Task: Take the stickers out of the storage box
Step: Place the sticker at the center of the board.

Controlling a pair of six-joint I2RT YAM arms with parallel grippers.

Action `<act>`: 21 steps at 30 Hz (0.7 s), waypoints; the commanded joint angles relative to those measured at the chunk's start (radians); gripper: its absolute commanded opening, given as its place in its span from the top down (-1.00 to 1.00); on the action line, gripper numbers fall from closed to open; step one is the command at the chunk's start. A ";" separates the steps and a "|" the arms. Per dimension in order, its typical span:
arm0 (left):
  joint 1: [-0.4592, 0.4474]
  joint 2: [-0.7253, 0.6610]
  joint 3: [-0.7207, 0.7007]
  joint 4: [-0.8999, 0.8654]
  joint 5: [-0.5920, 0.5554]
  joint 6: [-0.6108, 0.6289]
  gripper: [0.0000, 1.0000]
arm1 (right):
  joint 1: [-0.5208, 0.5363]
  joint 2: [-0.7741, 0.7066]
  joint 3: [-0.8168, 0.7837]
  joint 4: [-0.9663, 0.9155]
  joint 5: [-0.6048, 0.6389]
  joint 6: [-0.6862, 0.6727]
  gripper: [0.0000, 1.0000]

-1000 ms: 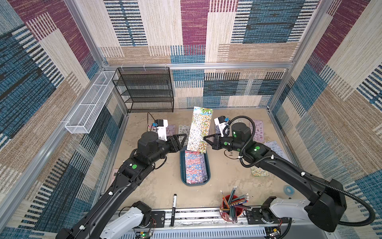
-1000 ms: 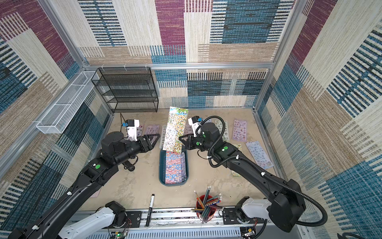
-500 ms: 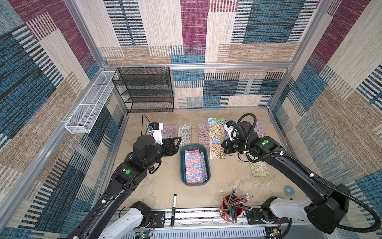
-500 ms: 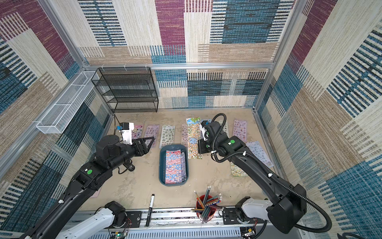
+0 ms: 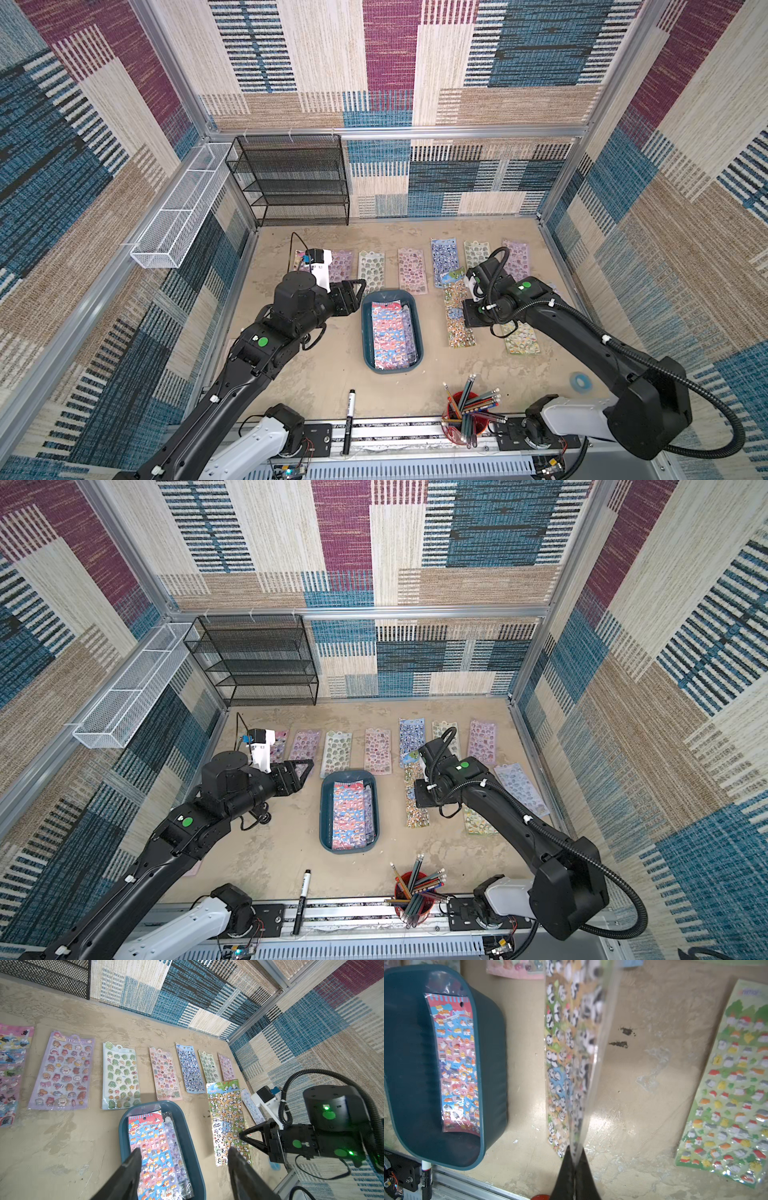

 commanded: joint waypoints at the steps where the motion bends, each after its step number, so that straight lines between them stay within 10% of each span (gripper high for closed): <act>1: 0.001 0.004 -0.004 -0.006 -0.002 0.004 -0.32 | -0.011 0.018 -0.015 0.011 -0.033 -0.011 1.00; 21: 0.007 0.034 -0.020 0.026 0.031 -0.024 -0.31 | -0.172 0.191 -0.114 0.065 0.004 -0.032 1.00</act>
